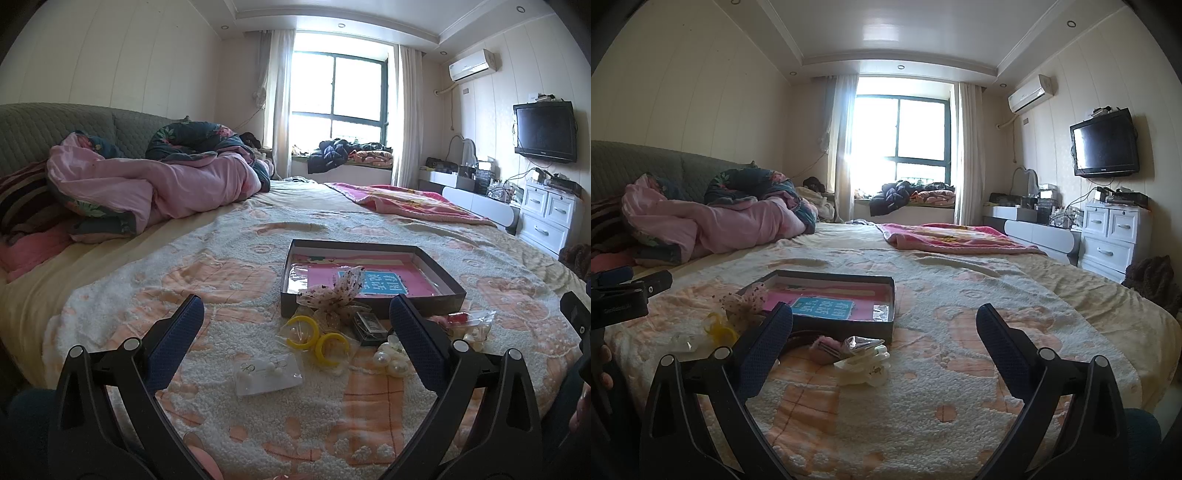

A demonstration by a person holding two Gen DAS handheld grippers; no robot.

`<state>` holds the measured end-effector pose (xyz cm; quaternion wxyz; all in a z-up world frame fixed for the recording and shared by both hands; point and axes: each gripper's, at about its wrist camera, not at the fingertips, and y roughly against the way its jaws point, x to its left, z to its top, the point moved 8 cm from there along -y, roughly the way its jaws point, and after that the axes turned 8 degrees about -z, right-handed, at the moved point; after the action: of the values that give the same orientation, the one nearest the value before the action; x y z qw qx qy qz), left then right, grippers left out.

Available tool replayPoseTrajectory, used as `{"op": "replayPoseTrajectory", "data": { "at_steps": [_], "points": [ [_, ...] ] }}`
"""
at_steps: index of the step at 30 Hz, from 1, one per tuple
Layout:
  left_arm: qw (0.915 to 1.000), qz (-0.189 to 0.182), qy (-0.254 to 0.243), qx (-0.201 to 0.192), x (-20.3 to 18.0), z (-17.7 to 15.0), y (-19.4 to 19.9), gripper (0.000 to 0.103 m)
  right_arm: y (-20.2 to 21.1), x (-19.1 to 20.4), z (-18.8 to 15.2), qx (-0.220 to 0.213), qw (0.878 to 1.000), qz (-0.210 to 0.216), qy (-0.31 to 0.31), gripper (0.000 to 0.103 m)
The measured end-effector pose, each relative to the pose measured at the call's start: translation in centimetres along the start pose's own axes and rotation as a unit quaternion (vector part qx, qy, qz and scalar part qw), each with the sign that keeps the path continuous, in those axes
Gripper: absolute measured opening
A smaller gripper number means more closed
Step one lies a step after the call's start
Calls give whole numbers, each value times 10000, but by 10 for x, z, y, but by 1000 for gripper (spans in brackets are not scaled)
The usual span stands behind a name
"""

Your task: Organize jewelry

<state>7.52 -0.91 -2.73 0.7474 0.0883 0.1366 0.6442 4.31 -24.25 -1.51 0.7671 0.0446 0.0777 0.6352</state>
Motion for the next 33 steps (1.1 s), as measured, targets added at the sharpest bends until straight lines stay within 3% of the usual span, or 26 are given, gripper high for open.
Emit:
{"op": "replayPoseTrajectory", "data": {
  "at_steps": [17, 33],
  "points": [
    [9997, 104, 147, 166, 13, -3, -5, 92, -2, 14, -3, 185, 9994, 263, 91, 97],
    [9972, 253, 433, 560, 39, -9, -25, 92, -23, 45, -6, 574, 9943, 815, 368, 97]
  ]
}}
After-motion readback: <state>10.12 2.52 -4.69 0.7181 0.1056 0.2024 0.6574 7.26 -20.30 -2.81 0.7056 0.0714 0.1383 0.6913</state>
